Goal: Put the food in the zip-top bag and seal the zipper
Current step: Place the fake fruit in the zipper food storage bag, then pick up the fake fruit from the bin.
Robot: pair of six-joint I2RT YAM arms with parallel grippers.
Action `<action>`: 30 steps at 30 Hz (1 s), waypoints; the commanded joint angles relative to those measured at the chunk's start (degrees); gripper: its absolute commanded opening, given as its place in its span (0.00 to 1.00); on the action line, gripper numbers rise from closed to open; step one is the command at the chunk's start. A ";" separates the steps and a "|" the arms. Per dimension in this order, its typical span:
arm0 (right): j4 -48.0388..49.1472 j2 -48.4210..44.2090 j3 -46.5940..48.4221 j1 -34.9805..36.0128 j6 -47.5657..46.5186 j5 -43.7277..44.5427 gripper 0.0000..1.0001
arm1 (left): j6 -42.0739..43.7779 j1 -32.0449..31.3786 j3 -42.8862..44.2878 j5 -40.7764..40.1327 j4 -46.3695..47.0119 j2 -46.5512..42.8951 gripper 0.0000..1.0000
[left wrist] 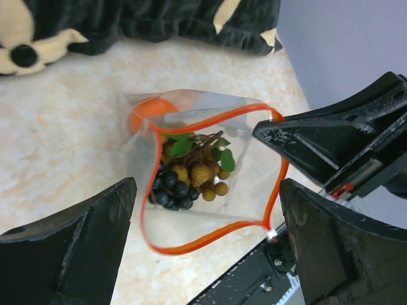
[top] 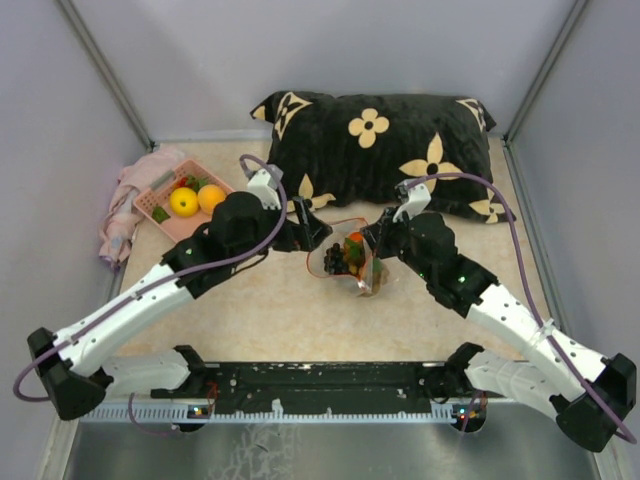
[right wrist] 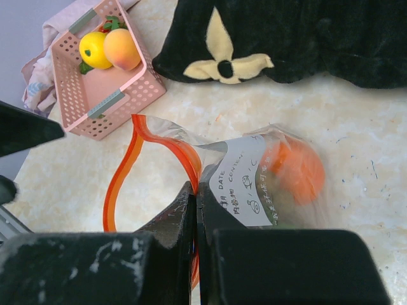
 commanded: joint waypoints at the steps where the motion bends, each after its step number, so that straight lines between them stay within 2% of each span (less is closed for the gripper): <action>1: 2.01 -1.32 0.64 0.28 -0.13 1.83 0.00 | 6.46 0.63 -3.95 -5.25 -1.17 -6.46 0.99; 6: 2.32 -1.67 0.35 0.27 -0.30 2.04 0.00 | 13.36 1.18 -7.13 -7.21 -2.23 -10.58 0.99; 11: 1.82 -1.15 0.73 0.26 -0.93 1.74 0.00 | 15.13 4.57 -6.66 -10.52 -7.79 -8.92 0.99; 13: 2.20 -1.33 0.39 0.21 -0.92 1.53 0.00 | 16.04 7.35 -7.05 -10.42 -8.61 -8.50 0.99; 19: 1.86 -1.78 0.54 0.21 -1.86 1.01 0.00 | 16.58 21.12 -10.69 -8.05 -7.67 -8.97 0.99; 23: 1.94 -2.30 0.02 0.25 -2.01 0.89 0.00 | 16.52 25.94 -13.67 -9.30 -2.96 -8.76 0.99; 26: 2.38 -2.64 -0.63 0.23 -1.98 0.44 0.00 | 14.28 28.57 -13.90 -13.18 -1.94 -5.97 0.99; 30: 3.22 -2.73 -1.46 0.21 -2.13 -0.07 0.00 | 12.84 33.92 -12.36 -11.58 -0.52 -1.54 0.99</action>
